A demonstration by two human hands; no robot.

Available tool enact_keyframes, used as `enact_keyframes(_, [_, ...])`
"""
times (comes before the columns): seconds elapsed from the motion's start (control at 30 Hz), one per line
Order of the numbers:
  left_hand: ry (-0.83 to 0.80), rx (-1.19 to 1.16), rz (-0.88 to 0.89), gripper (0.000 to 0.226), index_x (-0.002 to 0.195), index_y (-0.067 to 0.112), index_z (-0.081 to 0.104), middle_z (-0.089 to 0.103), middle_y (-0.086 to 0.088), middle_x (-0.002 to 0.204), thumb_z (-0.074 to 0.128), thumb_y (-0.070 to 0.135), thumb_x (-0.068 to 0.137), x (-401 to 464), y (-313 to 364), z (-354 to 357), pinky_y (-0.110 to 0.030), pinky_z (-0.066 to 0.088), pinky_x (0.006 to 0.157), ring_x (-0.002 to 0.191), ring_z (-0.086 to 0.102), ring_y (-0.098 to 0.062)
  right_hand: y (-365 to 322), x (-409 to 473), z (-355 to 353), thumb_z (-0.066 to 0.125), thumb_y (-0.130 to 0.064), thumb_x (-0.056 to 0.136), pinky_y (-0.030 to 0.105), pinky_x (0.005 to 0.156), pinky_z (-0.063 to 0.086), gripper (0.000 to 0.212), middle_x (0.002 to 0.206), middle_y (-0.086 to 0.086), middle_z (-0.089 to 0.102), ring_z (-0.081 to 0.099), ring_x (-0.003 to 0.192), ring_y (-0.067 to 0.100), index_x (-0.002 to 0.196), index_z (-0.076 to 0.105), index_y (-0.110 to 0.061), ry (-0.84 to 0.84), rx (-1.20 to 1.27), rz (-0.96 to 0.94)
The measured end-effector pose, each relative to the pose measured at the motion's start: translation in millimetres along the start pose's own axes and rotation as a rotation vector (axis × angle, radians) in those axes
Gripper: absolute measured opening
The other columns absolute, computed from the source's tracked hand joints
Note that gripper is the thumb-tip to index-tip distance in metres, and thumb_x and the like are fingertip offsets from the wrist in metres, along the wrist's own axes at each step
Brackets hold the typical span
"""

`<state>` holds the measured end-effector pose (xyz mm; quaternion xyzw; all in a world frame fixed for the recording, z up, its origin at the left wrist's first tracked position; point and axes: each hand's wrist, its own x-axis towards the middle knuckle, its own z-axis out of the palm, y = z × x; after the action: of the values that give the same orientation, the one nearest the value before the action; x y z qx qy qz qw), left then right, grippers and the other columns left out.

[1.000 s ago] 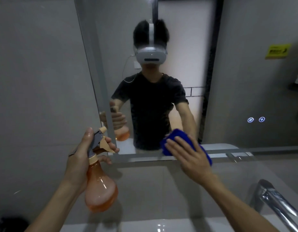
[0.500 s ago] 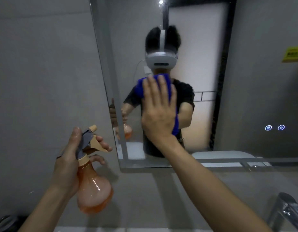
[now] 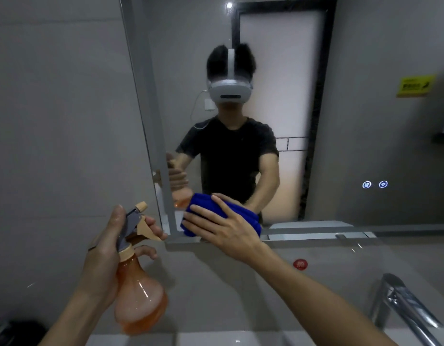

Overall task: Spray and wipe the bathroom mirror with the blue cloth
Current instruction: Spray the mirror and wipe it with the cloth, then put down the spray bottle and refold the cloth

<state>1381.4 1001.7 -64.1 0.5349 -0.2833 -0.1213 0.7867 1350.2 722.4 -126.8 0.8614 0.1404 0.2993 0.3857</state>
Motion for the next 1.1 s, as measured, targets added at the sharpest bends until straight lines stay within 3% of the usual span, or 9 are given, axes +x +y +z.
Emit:
enact_keyframes(0.13, [0.001, -0.014, -0.029, 0.064, 0.092, 0.006, 0.072, 0.065, -0.03, 0.086, 0.064, 0.067, 0.076, -8.7, -6.6, 10.5, -0.035, 0.056, 0.053, 0.08, 0.067, -0.04, 17.6, -53.6, -15.0, 0.046, -0.018, 0.096, 0.053, 0.121, 0.017, 0.071, 0.166, 0.0, 0.019, 0.015, 0.153, 0.022, 0.159, 0.013, -0.018, 0.083, 0.006, 0.157])
enact_keyframes(0.23, [-0.007, 0.0, -0.021, 0.069, 0.104, 0.002, 0.068, 0.065, -0.035, 0.085, 0.069, 0.064, 0.074, -13.9, -11.6, 19.0, -0.036, 0.058, 0.056, 0.078, 0.067, -0.041, 36.5, -95.5, -20.4, 0.044, -0.009, 0.093, 0.053, 0.119, 0.024, 0.07, 0.166, -0.001, 0.021, 0.018, 0.153, 0.023, 0.159, 0.022, -0.019, 0.101, -0.02, 0.306])
enact_keyframes(0.5, [-0.026, 0.01, 0.033, 0.026, 0.106, -0.019, 0.054, 0.067, -0.032, 0.086, 0.049, 0.004, 0.095, -22.1, -34.7, 37.6, -0.034, 0.059, 0.066, 0.087, 0.067, -0.047, 57.7, -164.9, -37.9, 0.056, 0.006, 0.084, 0.05, 0.109, 0.034, 0.076, 0.16, 0.001, 0.037, 0.029, 0.148, 0.029, 0.154, 0.036, -0.016, 0.093, 0.05, 0.724])
enact_keyframes(0.6, [-0.026, -0.006, 0.011, 0.023, 0.105, -0.022, 0.052, 0.069, -0.033, 0.091, 0.046, -0.003, 0.094, -34.3, -40.3, 42.7, -0.034, 0.059, 0.067, 0.09, 0.066, -0.049, 52.7, -180.5, -50.0, 0.06, 0.013, 0.081, 0.049, 0.104, 0.038, 0.075, 0.154, 0.005, 0.044, 0.033, 0.145, 0.032, 0.149, 0.044, -0.013, 0.106, 0.231, 0.835])
enact_keyframes(0.7, [-0.027, -0.018, 0.008, 0.027, 0.099, -0.019, 0.055, 0.07, -0.03, 0.095, 0.057, 0.005, 0.086, -49.2, -47.0, 48.2, -0.034, 0.059, 0.066, 0.089, 0.068, -0.047, 39.5, -190.8, -64.5, 0.064, 0.002, 0.089, 0.052, 0.108, 0.041, 0.06, 0.146, 0.008, 0.052, 0.04, 0.139, 0.029, 0.145, 0.049, -0.012, 0.159, 0.555, 0.971])
enact_keyframes(0.8, [-0.008, -0.024, -0.022, 0.029, 0.105, -0.009, 0.061, 0.072, -0.026, 0.099, 0.06, 0.011, 0.084, -65.9, -57.2, 50.2, -0.036, 0.06, 0.064, 0.09, 0.069, -0.046, 16.5, -195.1, -94.2, 0.057, -0.004, 0.097, 0.029, 0.109, 0.036, 0.05, 0.141, -0.002, 0.053, 0.048, 0.131, 0.019, 0.145, 0.049, -0.017, 0.156, 0.929, 1.134])
enact_keyframes(0.93, [0.004, -0.016, -0.084, 0.022, 0.111, -0.002, 0.064, 0.072, -0.023, 0.102, 0.063, 0.009, 0.092, -95.8, -68.4, 51.8, -0.038, 0.061, 0.065, 0.092, 0.071, -0.041, -18.5, -198.5, -132.9, 0.054, -0.007, 0.101, 0.003, 0.085, 0.042, 0.042, 0.124, -0.018, 0.059, 0.06, 0.098, -0.011, 0.136, 0.051, -0.03, 0.118, 1.308, 1.289])
enact_keyframes(1.03, [0.066, -0.02, -0.14, 0.023, 0.11, 0.006, 0.07, 0.073, -0.015, 0.097, 0.068, 0.014, 0.088, -119.0, -77.4, 53.1, -0.035, 0.06, 0.066, 0.087, 0.07, -0.029, -45.6, -207.1, -139.6, 0.056, -0.016, 0.101, 0.024, 0.09, 0.051, 0.041, 0.127, -0.01, 0.064, 0.063, 0.102, 0.003, 0.139, 0.054, -0.033, 0.083, 1.451, 1.364])
enact_keyframes(1.1, [0.096, -0.003, -0.198, 0.026, 0.108, 0.011, 0.073, 0.072, -0.009, 0.091, 0.074, 0.017, 0.083, -132.9, -86.4, 50.6, -0.033, 0.056, 0.07, 0.083, 0.066, -0.024, -65.6, -213.6, -144.3, 0.058, -0.017, 0.101, 0.024, 0.086, 0.052, 0.04, 0.129, -0.008, 0.064, 0.065, 0.106, 0.008, 0.138, 0.054, -0.033, 0.095, 1.552, 1.425])
